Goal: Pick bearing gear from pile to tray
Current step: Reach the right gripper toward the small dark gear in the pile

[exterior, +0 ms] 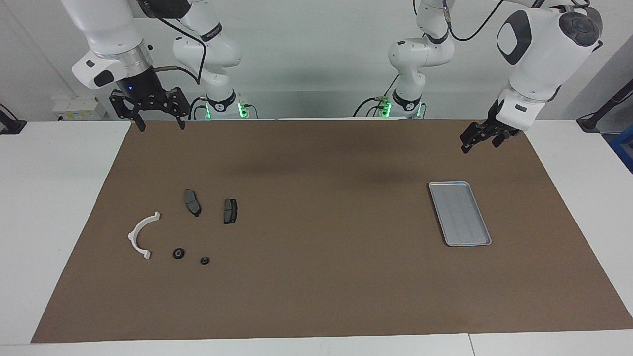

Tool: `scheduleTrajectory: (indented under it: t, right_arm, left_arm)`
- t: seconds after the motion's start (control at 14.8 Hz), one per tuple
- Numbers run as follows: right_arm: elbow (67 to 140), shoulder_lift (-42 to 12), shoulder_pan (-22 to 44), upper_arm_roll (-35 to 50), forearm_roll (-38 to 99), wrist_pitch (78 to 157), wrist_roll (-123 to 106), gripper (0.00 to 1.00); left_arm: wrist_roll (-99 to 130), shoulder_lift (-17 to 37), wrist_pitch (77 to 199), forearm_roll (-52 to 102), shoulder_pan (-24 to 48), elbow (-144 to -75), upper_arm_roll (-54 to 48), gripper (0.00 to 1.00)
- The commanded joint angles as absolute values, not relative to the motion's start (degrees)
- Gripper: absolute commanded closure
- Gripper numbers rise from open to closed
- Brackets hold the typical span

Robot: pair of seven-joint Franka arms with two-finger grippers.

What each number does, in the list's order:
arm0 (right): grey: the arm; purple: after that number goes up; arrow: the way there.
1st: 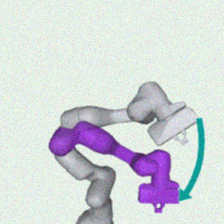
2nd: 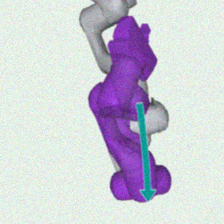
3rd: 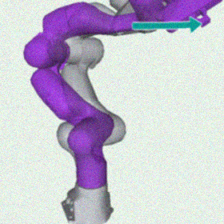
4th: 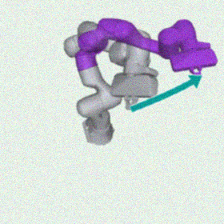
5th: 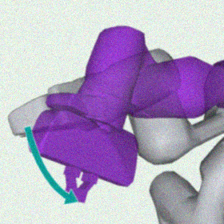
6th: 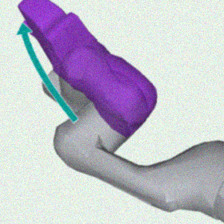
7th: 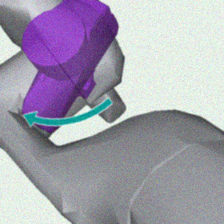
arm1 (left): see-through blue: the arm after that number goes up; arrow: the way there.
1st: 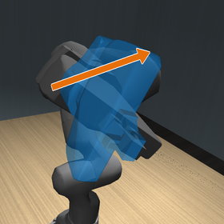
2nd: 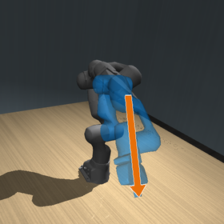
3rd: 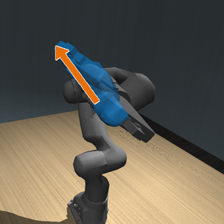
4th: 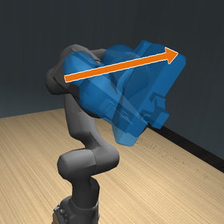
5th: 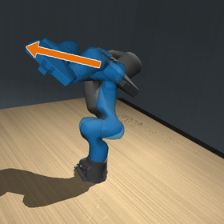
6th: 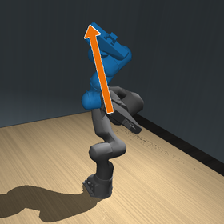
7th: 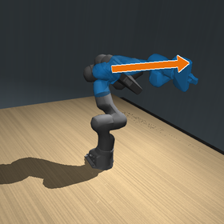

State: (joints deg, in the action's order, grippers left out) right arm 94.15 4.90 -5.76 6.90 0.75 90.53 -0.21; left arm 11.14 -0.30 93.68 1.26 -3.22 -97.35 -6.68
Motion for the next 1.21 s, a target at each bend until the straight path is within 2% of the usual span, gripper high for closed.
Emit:
scheduleTrajectory:
  t: [0.0,0.2,0.4,0.54,0.81,1.15]
  right_arm:
    - [95.8,6.2,-6.9,7.2,0.4,91.2,-1.8,0.00]
    - [98.4,6.2,-6.9,7.2,0.4,94.7,-2.1,0.00]
    - [107.4,5.3,-6.2,7.2,0.4,106.5,-1.5,0.00]
    - [111.0,1.4,-6.2,7.2,0.4,113.4,-1.2,0.00]
    - [111.0,-6.5,-6.2,7.2,0.0,120.4,-1.1,0.00]
    - [110.0,-13.3,-3.8,7.1,-1.0,127.3,2.8,0.00]
  left_arm:
    - [11.2,-0.8,92.8,0.3,-2.5,-96.9,-6.2,0.00]
    - [11.2,-0.8,92.9,0.3,-2.5,-96.9,-6.2,0.00]
    - [11.2,-0.8,92.8,0.3,-2.5,-96.9,-6.2,0.00]
    - [11.2,-0.8,92.8,0.3,-2.5,-96.9,-6.2,0.00]
    - [11.2,-0.8,92.8,0.3,-2.5,-96.9,-6.2,0.00]
    - [11.2,-0.8,92.8,0.3,-2.5,-96.9,-6.2,0.00]
